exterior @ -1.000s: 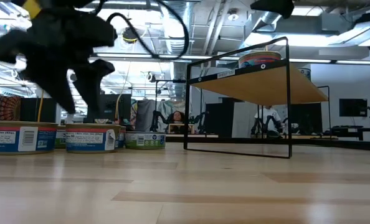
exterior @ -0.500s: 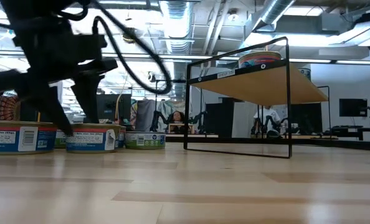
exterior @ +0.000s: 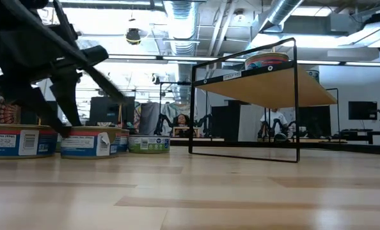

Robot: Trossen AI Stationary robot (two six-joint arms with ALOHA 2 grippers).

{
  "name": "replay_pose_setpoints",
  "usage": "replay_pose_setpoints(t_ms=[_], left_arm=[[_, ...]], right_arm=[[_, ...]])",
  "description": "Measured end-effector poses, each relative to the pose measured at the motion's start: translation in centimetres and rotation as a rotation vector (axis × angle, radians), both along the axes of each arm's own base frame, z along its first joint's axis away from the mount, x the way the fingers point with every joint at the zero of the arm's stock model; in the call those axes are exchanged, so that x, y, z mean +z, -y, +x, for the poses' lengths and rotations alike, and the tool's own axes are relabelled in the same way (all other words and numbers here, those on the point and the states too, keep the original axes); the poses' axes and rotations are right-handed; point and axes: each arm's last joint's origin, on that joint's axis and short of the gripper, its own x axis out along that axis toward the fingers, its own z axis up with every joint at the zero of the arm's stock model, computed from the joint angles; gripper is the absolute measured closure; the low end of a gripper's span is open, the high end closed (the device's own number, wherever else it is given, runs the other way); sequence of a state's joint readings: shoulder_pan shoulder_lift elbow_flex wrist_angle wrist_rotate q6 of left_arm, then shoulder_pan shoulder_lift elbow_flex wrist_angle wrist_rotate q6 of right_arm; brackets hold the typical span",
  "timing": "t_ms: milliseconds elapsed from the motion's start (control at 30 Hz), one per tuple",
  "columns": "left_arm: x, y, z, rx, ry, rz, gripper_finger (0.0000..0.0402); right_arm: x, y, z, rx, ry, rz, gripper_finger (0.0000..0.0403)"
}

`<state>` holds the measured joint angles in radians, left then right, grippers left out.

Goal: Stack canned seafood by type on shelf
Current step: Stack the blue and pink tuna can on the shelf

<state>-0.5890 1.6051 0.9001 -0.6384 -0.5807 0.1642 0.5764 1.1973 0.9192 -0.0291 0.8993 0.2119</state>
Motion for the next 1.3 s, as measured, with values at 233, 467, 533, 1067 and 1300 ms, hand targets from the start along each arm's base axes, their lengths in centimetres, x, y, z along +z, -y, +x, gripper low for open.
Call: replay_pose_setpoints(t_ms=[233,467,533,1067,1300], left_arm=[[0.0,0.7,-0.5,0.079,0.044,-0.071,0.0399],[0.0,1.7,-1.5,0.154,0.064,-0.124,0.0401],[-0.1,1.7,-1.7,0.187,0.061,-0.129,0.0401],[-0.5,3.0,-3.4,0.217,-0.016,-0.202,0.0401],[-0.3,3.1,-3.4,0.234,-0.038,-0.243,0.0401]], right_arm=[[-0.5,-0.9,1.1,0.002,0.046,0.045,0.0099],[-1.6,-1.3,1.8,-0.014,0.030,0.084,0.0099],[-1.8,-1.4,1.9,-0.017,0.031,0.099,0.0099],[-1.9,-1.5,1.9,-0.023,0.037,0.127,0.0099],[-2.0,-1.4,1.9,-0.024,0.030,0.123,0.0099]])
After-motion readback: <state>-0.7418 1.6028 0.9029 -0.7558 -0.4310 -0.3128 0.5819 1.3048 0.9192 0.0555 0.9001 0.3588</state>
